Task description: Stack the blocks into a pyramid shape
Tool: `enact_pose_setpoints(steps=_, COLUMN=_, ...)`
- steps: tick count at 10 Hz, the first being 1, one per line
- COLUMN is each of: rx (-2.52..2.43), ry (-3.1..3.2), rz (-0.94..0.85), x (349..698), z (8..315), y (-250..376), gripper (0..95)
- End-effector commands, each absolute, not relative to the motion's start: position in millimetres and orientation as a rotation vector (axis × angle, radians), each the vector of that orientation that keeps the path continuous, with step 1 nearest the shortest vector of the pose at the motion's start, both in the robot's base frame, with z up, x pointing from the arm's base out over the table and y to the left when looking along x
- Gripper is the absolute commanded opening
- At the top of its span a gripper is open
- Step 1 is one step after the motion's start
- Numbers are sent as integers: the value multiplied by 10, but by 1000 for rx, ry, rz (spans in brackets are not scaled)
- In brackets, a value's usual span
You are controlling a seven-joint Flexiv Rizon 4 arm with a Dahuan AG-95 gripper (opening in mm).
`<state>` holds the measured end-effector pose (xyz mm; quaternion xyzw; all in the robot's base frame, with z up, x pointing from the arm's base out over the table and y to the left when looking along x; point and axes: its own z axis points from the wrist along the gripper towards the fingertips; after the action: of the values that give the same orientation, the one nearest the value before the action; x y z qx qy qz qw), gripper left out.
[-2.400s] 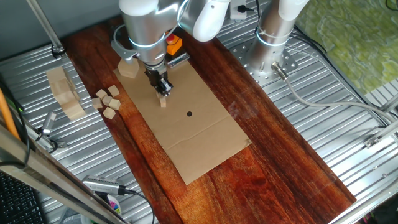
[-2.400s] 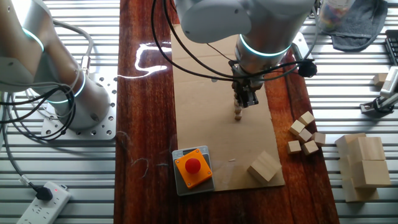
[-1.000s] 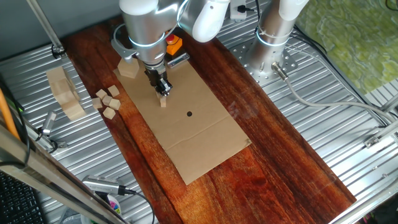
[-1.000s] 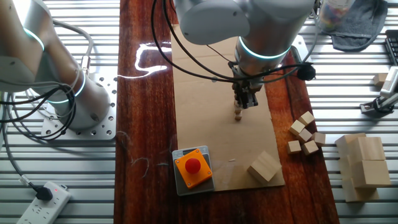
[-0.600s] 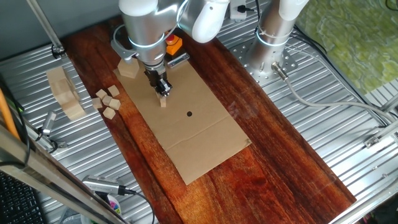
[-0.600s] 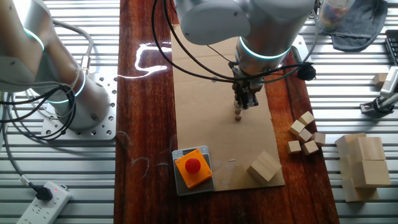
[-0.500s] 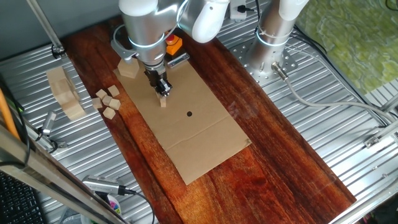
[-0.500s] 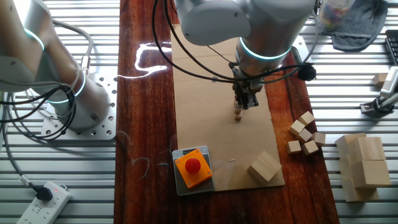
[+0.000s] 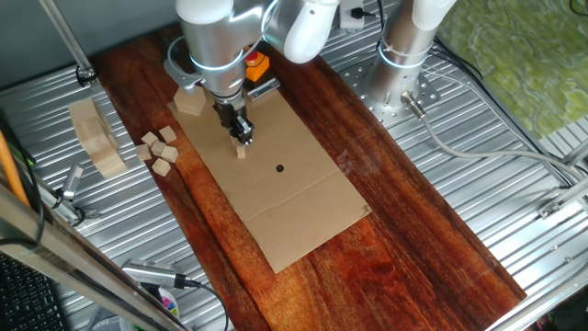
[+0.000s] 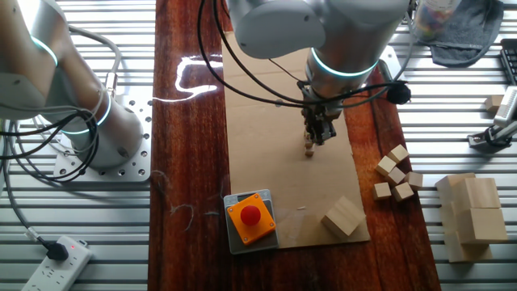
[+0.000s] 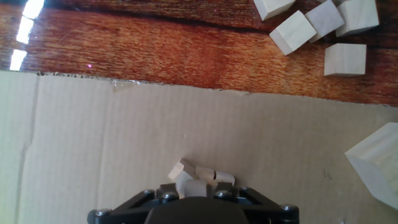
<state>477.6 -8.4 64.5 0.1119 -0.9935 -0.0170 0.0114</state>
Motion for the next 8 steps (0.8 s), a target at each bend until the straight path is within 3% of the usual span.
enact_pose_setpoints(steps=1, rx=355, ry=-3089, rz=-53, x=4783, z=714, y=-56, gripper=380)
enact_pose_setpoints(steps=4, rx=373, ry=-3068, rz=-39, x=5004, z=1033, y=28, gripper=380)
enact_pose_setpoints(steps=6, rx=405, ry=-3057, rz=-17, x=5242, z=1233, y=72, gripper=0)
enact_pose_setpoints(steps=8, rx=450, ry=-3027, rz=-14, x=5618, z=1412, y=215, gripper=0)
